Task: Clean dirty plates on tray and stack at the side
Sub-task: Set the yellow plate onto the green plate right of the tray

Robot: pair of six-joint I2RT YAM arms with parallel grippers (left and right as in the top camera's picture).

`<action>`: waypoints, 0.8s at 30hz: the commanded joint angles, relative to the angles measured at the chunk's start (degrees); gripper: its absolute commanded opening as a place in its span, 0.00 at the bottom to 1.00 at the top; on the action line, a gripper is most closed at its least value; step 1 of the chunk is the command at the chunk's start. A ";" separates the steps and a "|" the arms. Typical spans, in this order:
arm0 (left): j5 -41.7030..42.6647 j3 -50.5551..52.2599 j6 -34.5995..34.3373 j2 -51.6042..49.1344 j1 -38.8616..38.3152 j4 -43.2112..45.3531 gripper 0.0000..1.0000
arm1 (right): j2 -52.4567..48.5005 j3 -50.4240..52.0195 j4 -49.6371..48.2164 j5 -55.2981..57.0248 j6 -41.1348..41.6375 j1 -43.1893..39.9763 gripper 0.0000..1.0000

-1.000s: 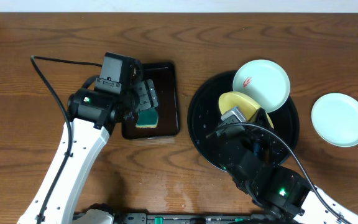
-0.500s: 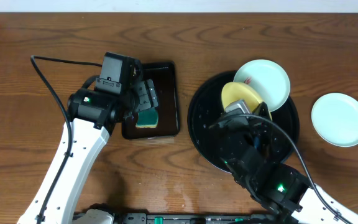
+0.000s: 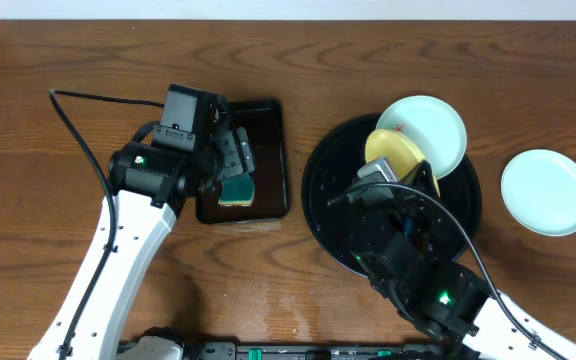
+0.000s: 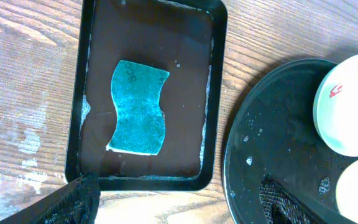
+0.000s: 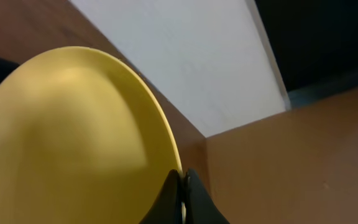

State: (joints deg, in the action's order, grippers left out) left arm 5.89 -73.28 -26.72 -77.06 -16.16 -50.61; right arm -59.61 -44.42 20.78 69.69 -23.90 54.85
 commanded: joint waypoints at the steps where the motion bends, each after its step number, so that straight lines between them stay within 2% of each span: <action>1: 0.13 -1.31 0.57 0.20 0.35 -0.13 0.83 | -0.35 -1.09 0.26 -0.98 3.21 -1.38 0.01; 5: 0.13 -1.31 0.57 0.20 0.35 -0.13 0.83 | -0.28 -1.09 1.90 -3.52 14.19 -3.43 0.01; 7: 0.13 -1.31 0.57 0.20 0.35 -0.13 0.83 | -0.28 -1.09 3.96 -8.87 27.06 -5.53 0.01; 9: 0.13 -1.31 0.57 0.20 0.35 -0.13 0.83 | -0.28 -1.09 7.39 -16.26 44.33 -8.94 0.01; 11: 0.13 -1.31 0.57 0.20 0.35 -0.13 0.83 | -0.26 -1.11 9.99 -23.71 54.58 -13.88 0.01; 13: 0.13 -1.31 0.57 0.20 0.35 -0.13 0.83 | 0.26 -1.11 10.51 -28.85 57.81 -19.19 0.01; 16: 0.13 -1.31 0.57 0.20 0.35 -0.13 0.83 | 2.54 -1.25 10.36 -36.46 57.72 -29.03 0.01; 20: 0.13 -1.31 0.57 0.20 0.35 -0.13 0.83 | 4.61 -1.25 10.58 -49.07 55.95 -46.23 0.01; 24: 0.13 -1.31 0.57 0.20 0.35 -0.13 0.83 | 2.56 -1.22 11.04 -62.03 55.98 -65.61 0.01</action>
State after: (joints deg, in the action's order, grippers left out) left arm 5.91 -73.28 -26.72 -77.06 -16.16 -50.61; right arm -55.92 -44.64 31.64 21.82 29.74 -0.45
